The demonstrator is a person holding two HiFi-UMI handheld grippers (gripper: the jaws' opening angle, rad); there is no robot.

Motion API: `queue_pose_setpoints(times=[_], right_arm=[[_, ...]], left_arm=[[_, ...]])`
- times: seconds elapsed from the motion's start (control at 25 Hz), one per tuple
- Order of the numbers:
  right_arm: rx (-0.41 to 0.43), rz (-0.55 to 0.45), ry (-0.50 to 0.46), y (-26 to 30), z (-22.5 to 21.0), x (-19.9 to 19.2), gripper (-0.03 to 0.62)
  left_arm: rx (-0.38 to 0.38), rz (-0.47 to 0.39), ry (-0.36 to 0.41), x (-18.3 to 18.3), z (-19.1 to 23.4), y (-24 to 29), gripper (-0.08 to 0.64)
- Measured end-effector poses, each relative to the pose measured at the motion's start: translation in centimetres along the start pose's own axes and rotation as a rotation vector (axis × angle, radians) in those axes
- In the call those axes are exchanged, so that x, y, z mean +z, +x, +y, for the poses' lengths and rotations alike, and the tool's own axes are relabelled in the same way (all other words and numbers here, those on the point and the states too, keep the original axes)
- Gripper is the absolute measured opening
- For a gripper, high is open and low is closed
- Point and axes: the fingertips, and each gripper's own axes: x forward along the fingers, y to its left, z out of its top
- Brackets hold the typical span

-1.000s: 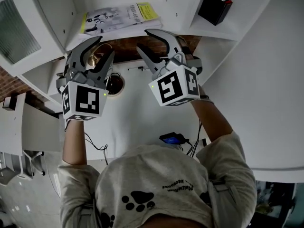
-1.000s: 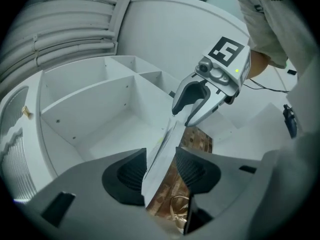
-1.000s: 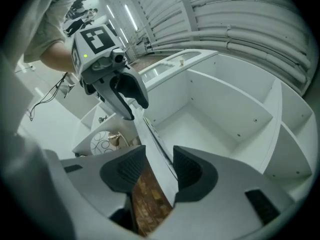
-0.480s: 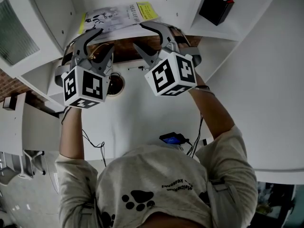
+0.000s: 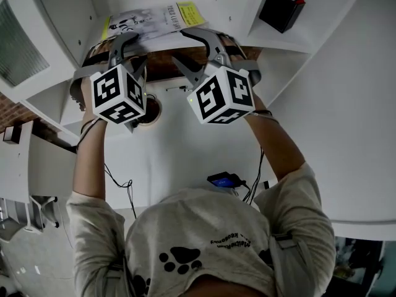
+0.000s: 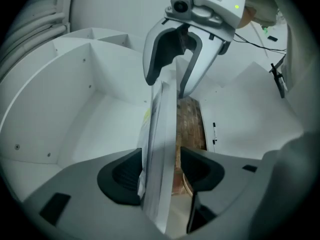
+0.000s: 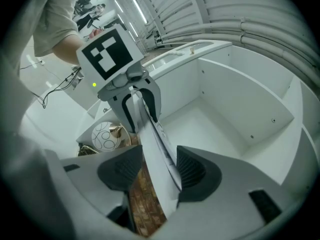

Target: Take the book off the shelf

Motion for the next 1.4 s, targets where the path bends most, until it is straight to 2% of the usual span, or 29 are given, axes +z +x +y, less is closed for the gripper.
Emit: queue_pose_setpoints(times=[0.2,0.44,0.6,0.72,0.92,1.4], right_arm=[[0.005,0.003,0.005,-0.2,0.3,0.0,0.209],[0.009,0.004,0.002,-0.5,0.5,0.4,0.209],[0.014,0.011,-0.026,-0.8,0.9,0.6,0.209],[0.005,0.028,-0.076,-0.7,0.9,0.8,0.213],[-0.016,0.112,-0.223,0.7,1.0,-0.2,0.229],[-0.048,0.201,-0.373,2.3,0.8,-1.0,0.235]], left_arm=[[-0.007,0.078,0.079,-0.5,-0.6,1.0,0.236],[0.029,0.098,0.097,-0.5,-0.7,0.8,0.235],[0.035,0.082,0.075,0.0,-1.1,-0.4,0.233],[0.05,0.072,0.065,0.2,-1.0,-1.1,0.217],[0.11,0.062,0.054,0.6,-0.5,-2.4,0.109],[0.113,0.037,0.051,0.9,-1.3,-4.3,0.101]])
